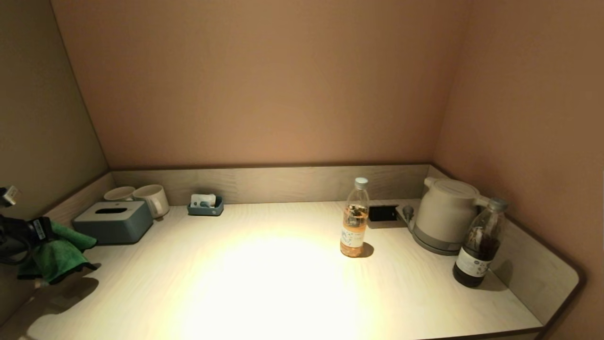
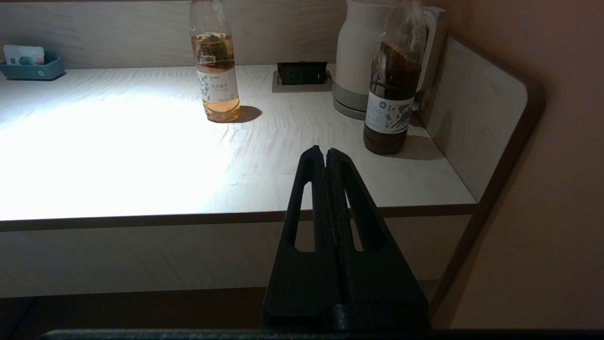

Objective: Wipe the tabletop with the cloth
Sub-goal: Place the tablecloth

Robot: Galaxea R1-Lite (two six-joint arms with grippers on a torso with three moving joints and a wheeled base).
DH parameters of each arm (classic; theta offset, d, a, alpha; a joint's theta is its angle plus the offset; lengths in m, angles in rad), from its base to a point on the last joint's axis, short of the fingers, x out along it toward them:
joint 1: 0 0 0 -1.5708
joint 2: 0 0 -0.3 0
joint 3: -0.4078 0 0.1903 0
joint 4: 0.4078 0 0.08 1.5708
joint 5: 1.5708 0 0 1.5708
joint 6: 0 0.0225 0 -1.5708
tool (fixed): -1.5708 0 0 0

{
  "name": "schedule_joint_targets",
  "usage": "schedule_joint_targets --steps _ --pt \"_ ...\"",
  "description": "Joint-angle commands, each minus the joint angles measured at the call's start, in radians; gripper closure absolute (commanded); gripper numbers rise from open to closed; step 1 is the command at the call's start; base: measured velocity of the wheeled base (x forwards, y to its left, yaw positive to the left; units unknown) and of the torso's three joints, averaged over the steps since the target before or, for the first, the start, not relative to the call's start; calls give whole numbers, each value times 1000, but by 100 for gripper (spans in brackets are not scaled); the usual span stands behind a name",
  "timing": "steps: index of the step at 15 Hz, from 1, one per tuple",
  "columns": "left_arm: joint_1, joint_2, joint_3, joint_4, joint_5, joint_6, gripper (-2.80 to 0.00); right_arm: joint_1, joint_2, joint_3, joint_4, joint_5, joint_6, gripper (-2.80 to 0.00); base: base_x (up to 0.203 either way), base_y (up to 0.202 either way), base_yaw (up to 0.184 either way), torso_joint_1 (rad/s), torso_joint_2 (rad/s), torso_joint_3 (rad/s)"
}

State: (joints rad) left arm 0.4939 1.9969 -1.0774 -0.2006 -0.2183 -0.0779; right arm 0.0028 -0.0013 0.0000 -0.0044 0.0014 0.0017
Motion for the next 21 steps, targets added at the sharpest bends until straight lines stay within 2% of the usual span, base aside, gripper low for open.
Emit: schedule_joint_targets --steps 1,6,7,16,21 --pt "-1 5 -2 -2 3 0 0 0 1 0 0 0 0 0 0 0 0 0 0 0" --pt "-3 43 -18 -30 89 -6 0 0 1 0 0 0 0 0 0 0 0 0 0 0" --pt "-3 47 -24 -29 103 -11 -280 -1 1 0 0 0 0 0 0 0 0 0 0 0" --pt "-28 30 -7 -29 109 -17 -280 0 1 0 0 0 0 0 0 0 0 0 0 0" --pt "-89 -123 74 -29 107 -20 -280 0 1 0 0 0 0 0 0 0 0 0 0 0"
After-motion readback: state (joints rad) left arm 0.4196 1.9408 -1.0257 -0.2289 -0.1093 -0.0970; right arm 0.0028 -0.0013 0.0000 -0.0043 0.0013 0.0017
